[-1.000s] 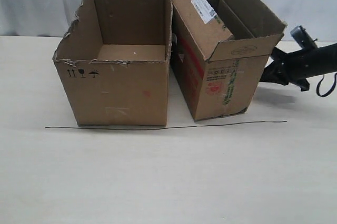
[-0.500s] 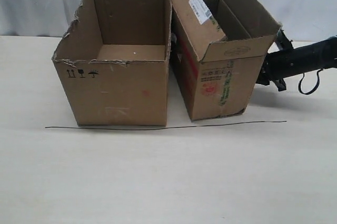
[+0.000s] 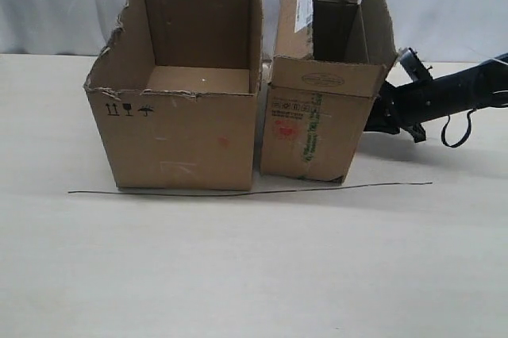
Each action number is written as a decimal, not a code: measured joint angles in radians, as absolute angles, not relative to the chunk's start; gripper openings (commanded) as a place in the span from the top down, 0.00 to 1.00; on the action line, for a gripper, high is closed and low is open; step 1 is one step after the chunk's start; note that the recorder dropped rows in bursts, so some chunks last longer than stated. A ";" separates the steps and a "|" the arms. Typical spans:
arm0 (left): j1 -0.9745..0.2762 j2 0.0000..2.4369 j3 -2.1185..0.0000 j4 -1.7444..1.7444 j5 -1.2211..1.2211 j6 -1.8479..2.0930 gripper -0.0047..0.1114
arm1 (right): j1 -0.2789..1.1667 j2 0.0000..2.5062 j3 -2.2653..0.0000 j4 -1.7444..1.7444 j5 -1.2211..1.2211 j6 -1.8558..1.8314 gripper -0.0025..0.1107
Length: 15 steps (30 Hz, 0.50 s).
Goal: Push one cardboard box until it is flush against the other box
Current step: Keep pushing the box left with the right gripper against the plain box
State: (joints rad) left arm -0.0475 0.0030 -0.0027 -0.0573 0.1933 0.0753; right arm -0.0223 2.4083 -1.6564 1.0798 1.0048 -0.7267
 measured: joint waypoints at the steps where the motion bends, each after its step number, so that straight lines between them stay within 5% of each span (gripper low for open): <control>1: -0.048 0.003 -0.003 -0.057 0.193 0.075 0.96 | -0.022 2.408 -1.665 1.078 0.966 -0.721 0.93; 15: -0.048 0.003 -0.003 -0.057 0.193 0.075 0.96 | 0.045 2.544 -1.999 1.082 0.821 -0.587 0.93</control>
